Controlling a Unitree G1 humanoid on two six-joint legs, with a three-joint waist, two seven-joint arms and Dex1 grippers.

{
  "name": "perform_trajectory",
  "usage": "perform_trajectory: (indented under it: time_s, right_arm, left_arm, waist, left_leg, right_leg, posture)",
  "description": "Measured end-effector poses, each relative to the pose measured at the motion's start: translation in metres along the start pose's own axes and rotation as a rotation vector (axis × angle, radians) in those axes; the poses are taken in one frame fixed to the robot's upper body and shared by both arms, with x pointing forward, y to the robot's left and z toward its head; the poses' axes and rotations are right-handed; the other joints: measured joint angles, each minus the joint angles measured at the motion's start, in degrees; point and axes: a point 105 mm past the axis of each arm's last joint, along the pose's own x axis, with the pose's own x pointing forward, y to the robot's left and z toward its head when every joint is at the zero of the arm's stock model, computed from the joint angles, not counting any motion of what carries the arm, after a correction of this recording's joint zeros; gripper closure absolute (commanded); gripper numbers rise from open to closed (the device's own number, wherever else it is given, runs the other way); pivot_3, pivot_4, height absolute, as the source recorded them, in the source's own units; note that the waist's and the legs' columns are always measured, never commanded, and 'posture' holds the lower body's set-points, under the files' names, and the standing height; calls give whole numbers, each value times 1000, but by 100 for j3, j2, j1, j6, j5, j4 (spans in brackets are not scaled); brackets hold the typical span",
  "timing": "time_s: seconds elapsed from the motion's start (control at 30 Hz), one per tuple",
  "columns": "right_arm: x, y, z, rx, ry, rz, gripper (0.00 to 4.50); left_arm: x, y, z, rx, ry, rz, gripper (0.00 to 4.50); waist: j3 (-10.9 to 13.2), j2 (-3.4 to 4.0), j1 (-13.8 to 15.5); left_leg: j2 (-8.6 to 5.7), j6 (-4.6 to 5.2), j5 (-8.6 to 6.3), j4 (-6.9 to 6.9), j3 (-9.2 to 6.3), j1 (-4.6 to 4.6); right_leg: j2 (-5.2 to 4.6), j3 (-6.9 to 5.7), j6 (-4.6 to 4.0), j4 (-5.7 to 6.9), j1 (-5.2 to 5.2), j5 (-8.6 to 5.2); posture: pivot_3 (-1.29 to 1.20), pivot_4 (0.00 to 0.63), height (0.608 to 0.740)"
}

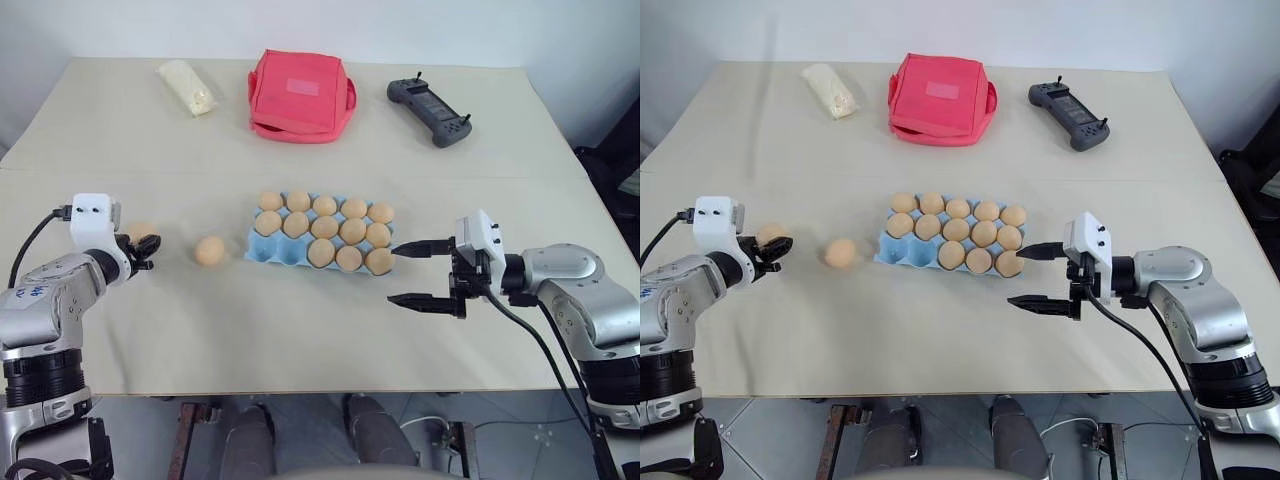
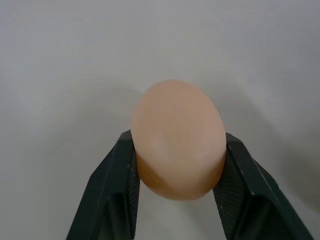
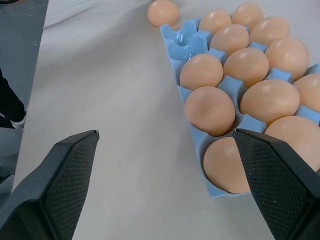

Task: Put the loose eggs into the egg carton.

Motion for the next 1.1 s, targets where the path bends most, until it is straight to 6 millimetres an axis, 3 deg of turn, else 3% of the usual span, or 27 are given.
perform_trajectory:
  time_s: [0.2,0.3,0.43,0.53,0.8,1.1]
  right_arm:
    - [-4,3,0,-7,-3,-31,0]
    - [-5,5,0,-9,-6,-45,0]
    - [-10,6,-3,-1,-4,-86,0]
    - [-12,6,-4,10,-7,-111,0]
    - [-14,11,-6,18,-10,-151,0]
    - [-17,11,-6,24,-17,-188,0]
  left_arm:
    - [-4,-64,48,134,-224,-340,2976]
    - [-5,-93,57,192,-277,-487,2976]
    - [-1,-120,51,246,-245,-638,2976]
    - [1,-146,32,280,-178,-777,2976]
    - [9,-176,12,290,-88,-933,2976]
    - [14,-184,13,323,-72,-968,90]
  waist:
    - [0,0,84]
    - [0,0,107]
    - [0,1,99]
    - [0,1,104]
    - [0,0,109]
    - [0,1,117]
  left_leg:
    - [-1,-4,2,2,0,0]
    - [-1,-3,2,3,0,0]
    - [-2,-1,0,4,0,0]
    - [-1,0,0,5,0,-1]
    - [-2,4,0,12,-1,-1]
    - [-2,5,0,12,-3,0]
  right_leg:
    - [0,0,0,-2,2,0]
    - [0,0,0,-3,2,0]
    - [0,2,0,-3,2,0]
    - [0,2,0,-3,3,0]
    - [0,3,2,-2,5,1]
    - [0,3,2,0,7,1]
  posture:
    - [0,150,740]
    - [0,150,740]
    - [0,150,740]
    - [0,150,740]
    - [0,150,740]
    - [0,150,740]
